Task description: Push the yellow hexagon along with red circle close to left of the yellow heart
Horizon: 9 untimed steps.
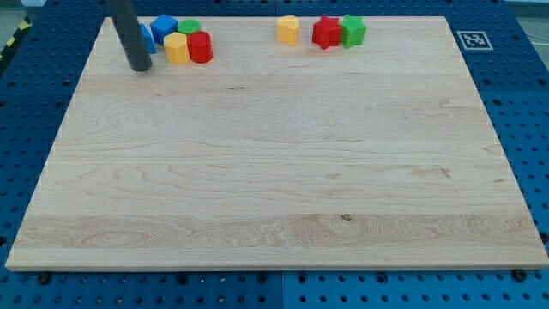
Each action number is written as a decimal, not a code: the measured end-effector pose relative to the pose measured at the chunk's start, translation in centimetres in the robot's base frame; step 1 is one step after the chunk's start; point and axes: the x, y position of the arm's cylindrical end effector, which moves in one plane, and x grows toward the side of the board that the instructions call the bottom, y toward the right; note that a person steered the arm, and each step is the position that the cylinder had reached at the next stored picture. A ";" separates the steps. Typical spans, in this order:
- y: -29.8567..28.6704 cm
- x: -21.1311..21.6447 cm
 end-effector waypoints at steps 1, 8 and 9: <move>1.6 -1.0; 8.0 -2.4; 8.7 -1.9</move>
